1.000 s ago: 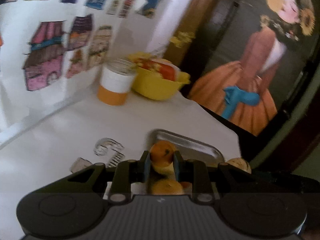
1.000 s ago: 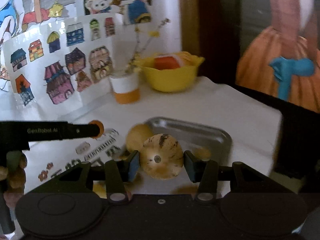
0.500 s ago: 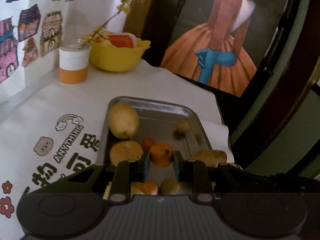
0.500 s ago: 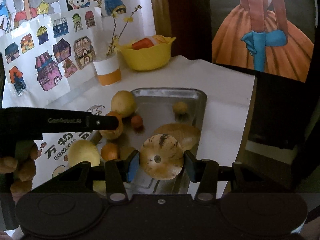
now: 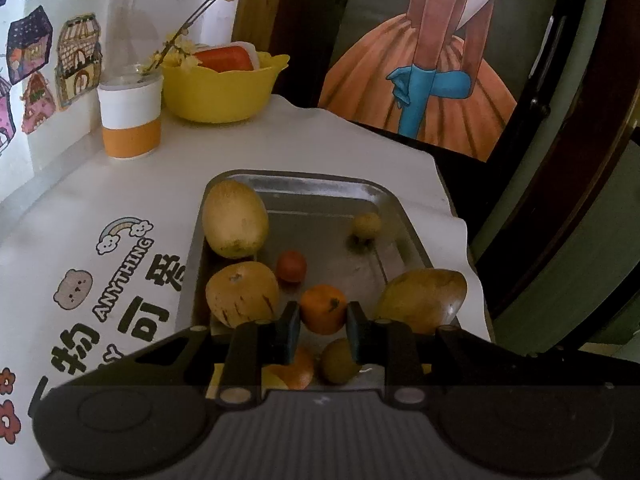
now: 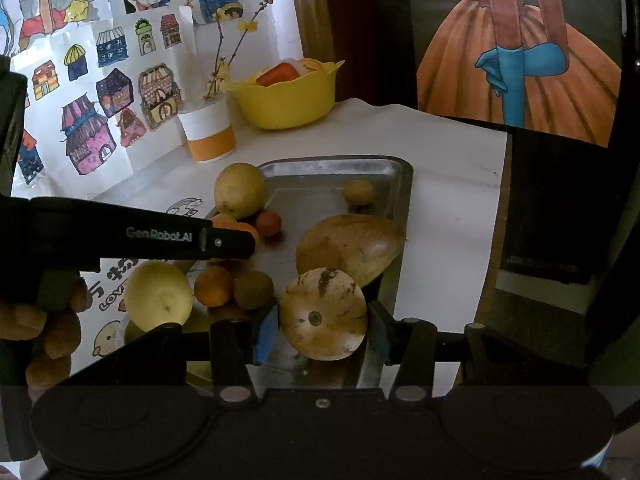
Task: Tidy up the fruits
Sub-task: 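Drop the small orange fruit into the tray with the left tool while the right tool releases the striped fruit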
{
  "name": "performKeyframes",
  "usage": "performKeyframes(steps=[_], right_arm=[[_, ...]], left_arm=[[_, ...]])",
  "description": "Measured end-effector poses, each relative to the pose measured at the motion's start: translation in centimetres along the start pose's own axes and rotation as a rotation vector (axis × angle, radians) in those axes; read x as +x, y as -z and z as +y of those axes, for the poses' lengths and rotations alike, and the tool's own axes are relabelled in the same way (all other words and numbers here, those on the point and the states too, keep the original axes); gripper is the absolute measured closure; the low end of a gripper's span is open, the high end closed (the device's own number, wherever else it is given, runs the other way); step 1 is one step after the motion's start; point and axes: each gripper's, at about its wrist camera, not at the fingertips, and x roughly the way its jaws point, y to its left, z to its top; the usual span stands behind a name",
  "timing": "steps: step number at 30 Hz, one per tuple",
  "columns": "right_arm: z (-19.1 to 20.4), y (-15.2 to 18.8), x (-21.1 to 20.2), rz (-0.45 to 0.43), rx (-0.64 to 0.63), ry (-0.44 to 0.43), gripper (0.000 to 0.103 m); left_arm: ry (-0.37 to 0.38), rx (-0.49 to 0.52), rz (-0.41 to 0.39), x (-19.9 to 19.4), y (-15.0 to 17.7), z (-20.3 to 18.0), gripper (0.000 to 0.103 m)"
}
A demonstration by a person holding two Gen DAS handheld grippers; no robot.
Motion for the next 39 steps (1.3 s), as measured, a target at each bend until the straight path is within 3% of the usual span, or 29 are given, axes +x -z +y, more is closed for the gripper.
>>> performKeyframes(steps=[13, 26, 28, 32, 34, 36, 39], right_arm=[[0.8, -0.2, 1.4, -0.032, -0.049, 0.066, 0.053], [1.7, 0.6, 1.6, -0.062, -0.018, 0.098, 0.052], [1.8, 0.9, 1.5, -0.071, -0.006, 0.098, 0.051], [2.1, 1.5, 1.0, -0.088, 0.009, 0.095, 0.044], [2.4, 1.8, 0.4, -0.111, 0.012, 0.093, 0.033], [2.7, 2.1, -0.3, -0.137, 0.015, 0.095, 0.028], [3.1, 2.3, -1.4, -0.158, 0.017, 0.101, 0.021]], left_arm=[[-0.009, 0.012, 0.051, 1.8, 0.0, 0.0, 0.076], [-0.025, 0.026, 0.046, 1.5, 0.2, -0.1, 0.075], [-0.019, 0.024, 0.046, 1.4, 0.2, 0.0, 0.066], [-0.014, 0.020, 0.042, 0.6, 0.3, 0.1, 0.035], [-0.009, 0.018, 0.033, 0.1, 0.3, 0.1, 0.028], [-0.001, 0.016, 0.030, -0.7, 0.5, 0.2, 0.017], [-0.004, 0.019, 0.001, -2.2, 0.6, 0.5, 0.011]])
